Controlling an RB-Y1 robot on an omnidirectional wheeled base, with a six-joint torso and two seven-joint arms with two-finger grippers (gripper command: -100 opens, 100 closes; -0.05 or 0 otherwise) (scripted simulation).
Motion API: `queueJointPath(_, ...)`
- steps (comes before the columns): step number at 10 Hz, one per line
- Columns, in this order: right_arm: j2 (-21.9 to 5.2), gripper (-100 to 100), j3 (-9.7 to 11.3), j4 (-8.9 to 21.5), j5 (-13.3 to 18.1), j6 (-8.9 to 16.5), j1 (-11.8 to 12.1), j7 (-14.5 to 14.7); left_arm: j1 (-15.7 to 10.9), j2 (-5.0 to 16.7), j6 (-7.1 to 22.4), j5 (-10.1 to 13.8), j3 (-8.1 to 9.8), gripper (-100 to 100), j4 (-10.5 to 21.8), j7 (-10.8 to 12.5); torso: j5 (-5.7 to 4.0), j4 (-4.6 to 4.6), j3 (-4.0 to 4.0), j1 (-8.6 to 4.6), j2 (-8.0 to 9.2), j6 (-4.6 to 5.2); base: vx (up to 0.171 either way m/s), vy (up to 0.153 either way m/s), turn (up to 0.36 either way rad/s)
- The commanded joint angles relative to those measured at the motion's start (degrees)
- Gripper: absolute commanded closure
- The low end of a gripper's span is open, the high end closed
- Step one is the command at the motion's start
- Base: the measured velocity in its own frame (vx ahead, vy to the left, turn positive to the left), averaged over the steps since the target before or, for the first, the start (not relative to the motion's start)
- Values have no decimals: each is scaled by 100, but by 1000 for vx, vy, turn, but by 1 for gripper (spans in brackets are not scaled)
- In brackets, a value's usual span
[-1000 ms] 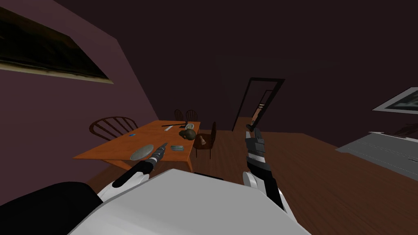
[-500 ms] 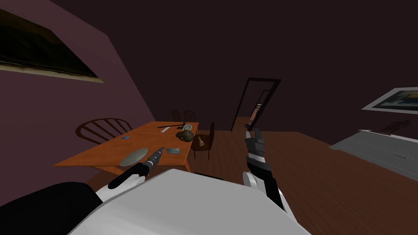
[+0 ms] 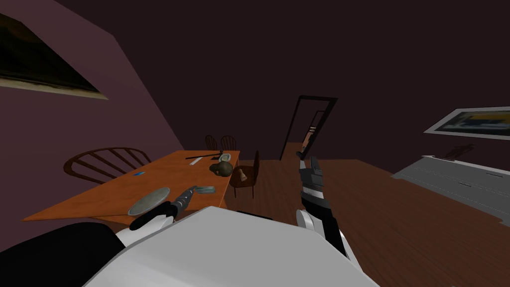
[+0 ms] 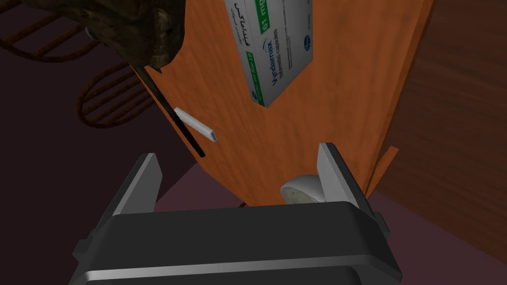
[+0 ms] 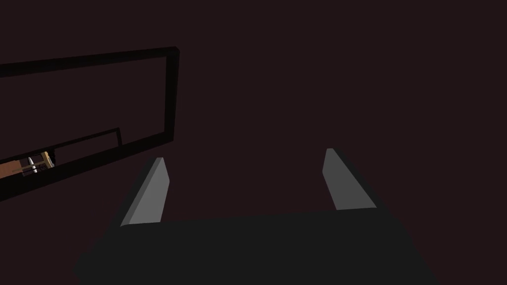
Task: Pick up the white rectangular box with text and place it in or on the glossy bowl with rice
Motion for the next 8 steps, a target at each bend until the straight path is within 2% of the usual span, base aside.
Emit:
queueJointPath(1,0,0,0,0,0,0,0,0,58,23,212,68,43,-100,59,-14,0,0,0,0,0,0,90,-12,-60)
queueJointPath(2,0,0,0,0,0,0,0,0,67,15,454,106,120,-100,122,-20,0,0,2,2,5,-1,87,-1,-108)
queueJointPath(8,0,0,0,0,0,0,0,0,50,-30,1318,191,312,-100,303,-28,2,2,7,9,14,-1,76,10,-68)
